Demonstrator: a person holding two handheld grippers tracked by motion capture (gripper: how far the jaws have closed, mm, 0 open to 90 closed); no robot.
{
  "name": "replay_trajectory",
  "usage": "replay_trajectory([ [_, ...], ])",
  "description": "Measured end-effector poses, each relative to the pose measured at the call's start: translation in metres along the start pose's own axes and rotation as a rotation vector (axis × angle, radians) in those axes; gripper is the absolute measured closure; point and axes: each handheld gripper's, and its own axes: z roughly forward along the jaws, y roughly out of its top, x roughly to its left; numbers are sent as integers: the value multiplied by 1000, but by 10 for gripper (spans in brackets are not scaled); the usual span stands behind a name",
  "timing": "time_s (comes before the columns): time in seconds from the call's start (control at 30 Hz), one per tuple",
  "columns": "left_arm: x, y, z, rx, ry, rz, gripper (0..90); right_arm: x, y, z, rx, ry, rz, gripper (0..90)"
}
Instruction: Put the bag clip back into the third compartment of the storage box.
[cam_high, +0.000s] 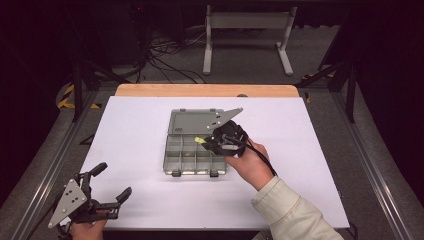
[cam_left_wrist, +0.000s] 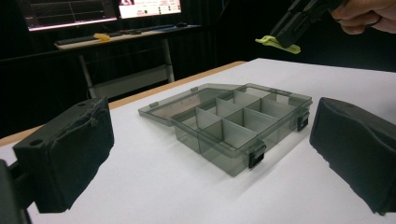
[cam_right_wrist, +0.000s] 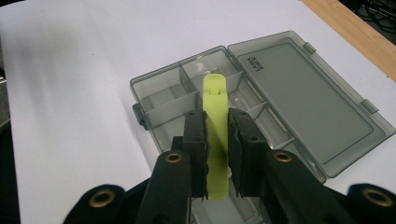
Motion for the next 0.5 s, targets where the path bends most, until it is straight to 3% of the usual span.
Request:
replay_trajectory([
  [0.5,0,0,0,-1,-2,-4,4,-22,9,23,8,-22,18,785],
])
